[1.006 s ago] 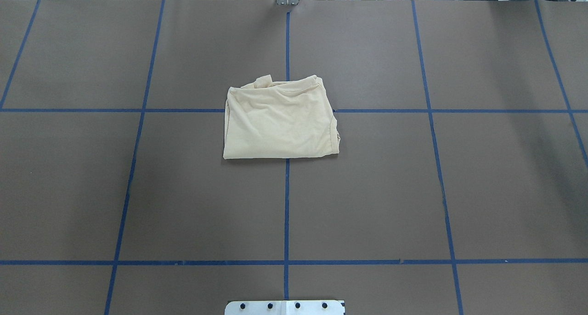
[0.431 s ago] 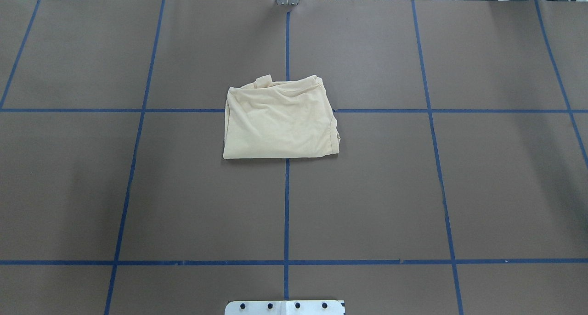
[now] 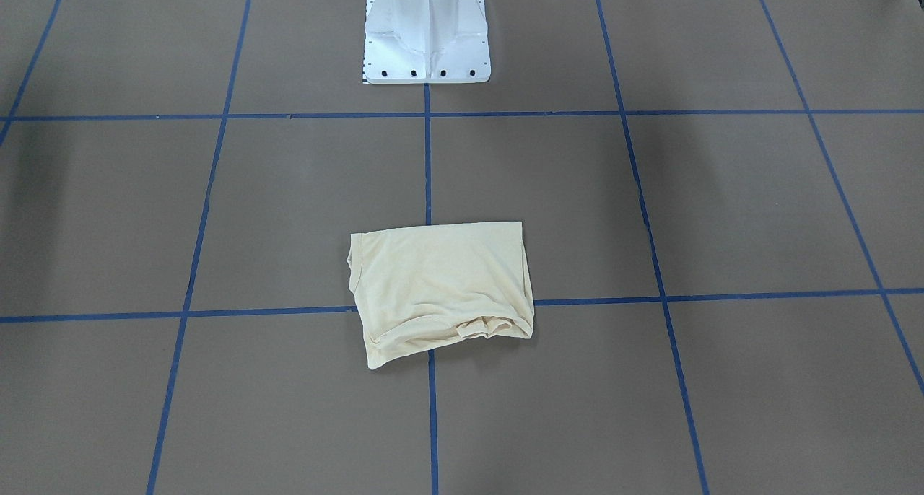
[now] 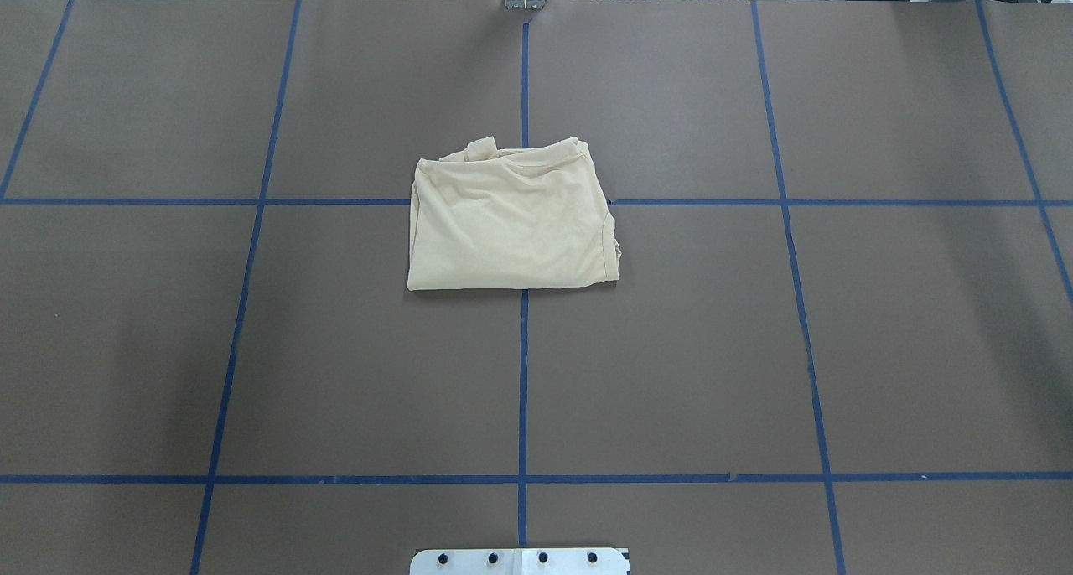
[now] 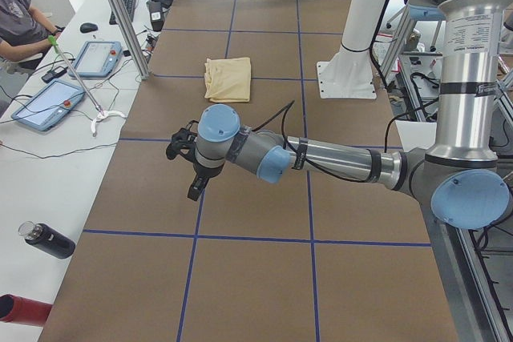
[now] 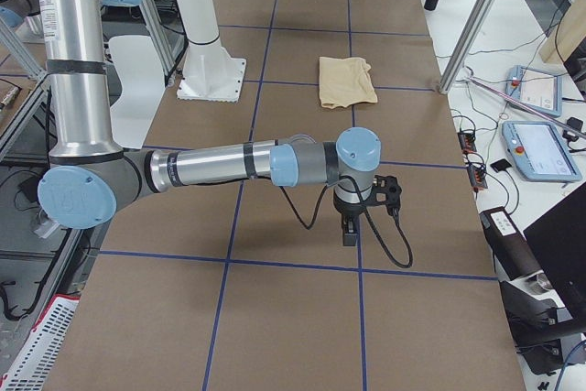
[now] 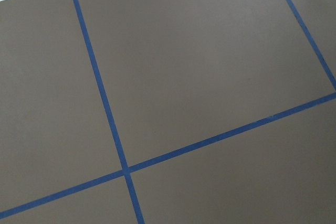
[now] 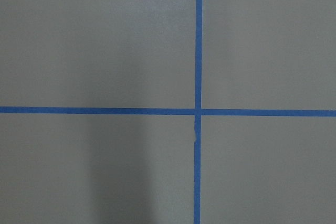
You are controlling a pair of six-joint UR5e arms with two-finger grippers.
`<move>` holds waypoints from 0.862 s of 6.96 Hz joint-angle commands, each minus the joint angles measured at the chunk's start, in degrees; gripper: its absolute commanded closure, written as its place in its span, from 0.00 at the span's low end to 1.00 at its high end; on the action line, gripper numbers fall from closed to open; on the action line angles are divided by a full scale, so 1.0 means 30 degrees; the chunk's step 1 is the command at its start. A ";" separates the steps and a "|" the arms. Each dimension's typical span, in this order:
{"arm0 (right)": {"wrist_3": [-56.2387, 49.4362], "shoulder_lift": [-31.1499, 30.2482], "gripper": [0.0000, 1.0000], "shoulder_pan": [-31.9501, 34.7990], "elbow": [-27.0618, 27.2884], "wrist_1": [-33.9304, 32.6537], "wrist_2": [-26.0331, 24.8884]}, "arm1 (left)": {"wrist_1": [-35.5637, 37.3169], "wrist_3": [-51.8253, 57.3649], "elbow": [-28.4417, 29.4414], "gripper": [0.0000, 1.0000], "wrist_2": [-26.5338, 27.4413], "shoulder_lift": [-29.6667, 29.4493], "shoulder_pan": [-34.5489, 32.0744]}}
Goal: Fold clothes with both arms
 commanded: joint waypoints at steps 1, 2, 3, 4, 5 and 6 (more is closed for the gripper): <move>0.0072 -0.0297 0.00 -0.0013 0.0629 -0.0113 0.0230 | -0.0047 -0.0031 -0.0254 0.00 0.0064 0.0082 -0.0082; -0.0189 -0.1284 0.00 -0.0013 0.1037 0.0032 -0.0058 | -0.0076 -0.0002 -0.0138 0.00 0.0499 0.0721 -0.0053; -0.0221 -0.1816 0.00 -0.0158 0.1099 0.0962 0.0142 | 0.0068 -0.0089 0.0037 0.00 0.0852 0.0901 -0.0024; -0.0221 -0.1821 0.00 -0.0682 0.0955 0.1087 -0.0204 | 0.0563 -0.0090 0.0184 0.00 0.0884 0.0903 -0.0024; -0.0250 -0.1821 0.00 -0.0890 0.0895 0.1088 -0.0759 | 0.1496 -0.0090 0.0476 0.00 0.0827 0.0584 0.0034; -0.0221 -0.1705 0.00 -0.1443 0.0344 0.1117 -0.0793 | 0.1534 -0.0061 0.0246 0.00 0.0768 0.0552 0.0035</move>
